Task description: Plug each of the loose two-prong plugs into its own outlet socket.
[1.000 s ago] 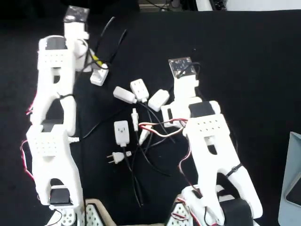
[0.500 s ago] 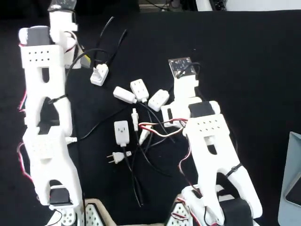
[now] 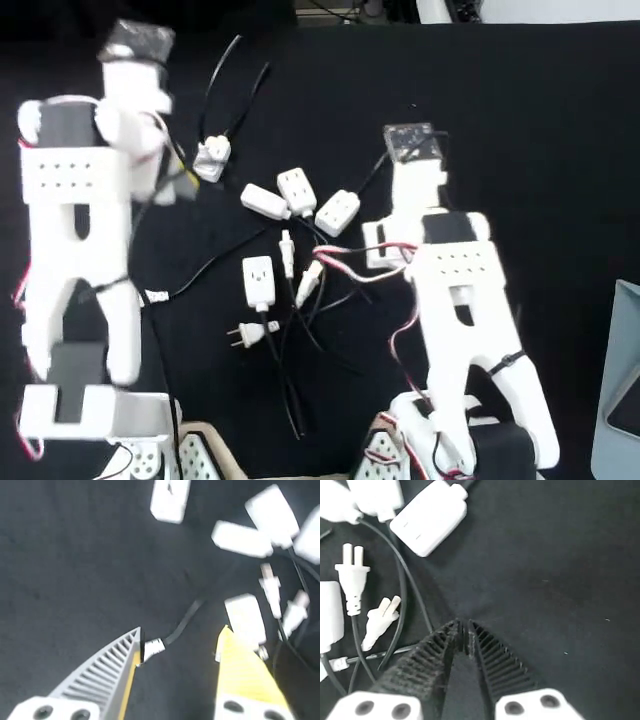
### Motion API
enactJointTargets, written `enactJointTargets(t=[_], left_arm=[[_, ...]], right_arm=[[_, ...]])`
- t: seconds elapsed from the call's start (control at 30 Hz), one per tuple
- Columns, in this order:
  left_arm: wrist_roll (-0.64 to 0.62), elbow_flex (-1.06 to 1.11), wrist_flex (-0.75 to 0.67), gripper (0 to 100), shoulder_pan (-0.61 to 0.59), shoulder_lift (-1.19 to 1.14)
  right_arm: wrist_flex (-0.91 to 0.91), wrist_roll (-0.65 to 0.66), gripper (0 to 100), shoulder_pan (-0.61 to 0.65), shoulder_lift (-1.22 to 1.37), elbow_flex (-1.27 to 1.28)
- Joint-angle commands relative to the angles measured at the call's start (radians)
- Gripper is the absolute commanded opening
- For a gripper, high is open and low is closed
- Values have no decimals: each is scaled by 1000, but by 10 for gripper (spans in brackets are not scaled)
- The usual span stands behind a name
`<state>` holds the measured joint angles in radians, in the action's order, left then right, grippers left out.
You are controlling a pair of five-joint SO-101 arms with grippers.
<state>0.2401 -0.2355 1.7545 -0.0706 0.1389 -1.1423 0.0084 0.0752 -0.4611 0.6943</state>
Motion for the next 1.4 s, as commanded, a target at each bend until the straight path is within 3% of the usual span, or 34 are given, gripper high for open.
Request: enactJointTargets(t=[0.0,0.13,0.5,0.67,0.97,1.2,1.37], left_arm=[[12,147,3,244,91,153],[6,320,-38,244,188,276],[-101,923,-557,244,312,384],[-152,1036,-634,241,329,394],[-218,1063,-617,238,220,394],[-195,1136,-663,238,-27,396],[-123,1267,-770,238,-127,460]], right_arm=[[-37,9,14,-49,-4,-84],[-72,9,14,-89,-4,-117],[-124,9,13,-101,-4,-153],[-127,8,13,-91,-4,-151],[-127,3,13,81,-4,-147],[-120,2,15,281,4,-127],[-66,2,15,358,5,-74]])
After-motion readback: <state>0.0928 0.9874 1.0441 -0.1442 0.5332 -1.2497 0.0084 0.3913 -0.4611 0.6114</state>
